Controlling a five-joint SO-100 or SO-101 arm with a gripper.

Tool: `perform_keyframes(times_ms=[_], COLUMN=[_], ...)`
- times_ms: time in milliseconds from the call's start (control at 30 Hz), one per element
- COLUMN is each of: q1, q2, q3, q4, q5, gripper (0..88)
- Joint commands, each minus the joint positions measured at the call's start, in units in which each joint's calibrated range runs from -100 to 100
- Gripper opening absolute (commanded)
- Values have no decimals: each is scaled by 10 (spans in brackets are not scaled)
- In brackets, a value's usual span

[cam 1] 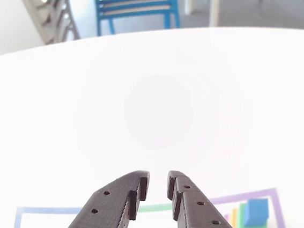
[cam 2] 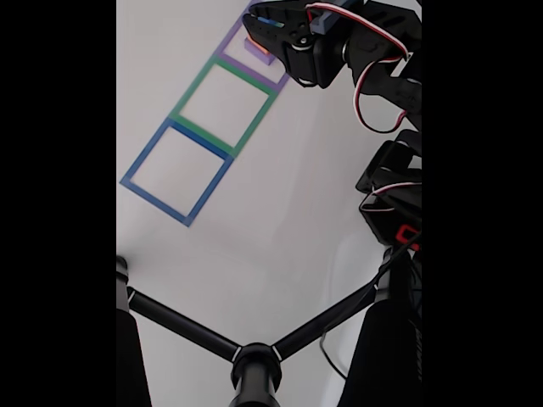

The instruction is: Tower of hanoi

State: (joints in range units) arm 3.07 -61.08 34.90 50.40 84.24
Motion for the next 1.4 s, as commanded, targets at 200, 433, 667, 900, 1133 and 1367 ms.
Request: perform_keyframes(times_ms=[200, 433, 667, 900, 1133, 1367], q1=[82, 125, 138, 182, 218, 225], q2=[-19, -21, -86, -82, -77, -60], q3=[-60, -50, -15, -23, 21, 88], q4=[107, 157, 178, 211, 179, 82], q5=[102, 158, 158, 158, 158, 158], gripper=[0, 0, 74, 103, 125, 176])
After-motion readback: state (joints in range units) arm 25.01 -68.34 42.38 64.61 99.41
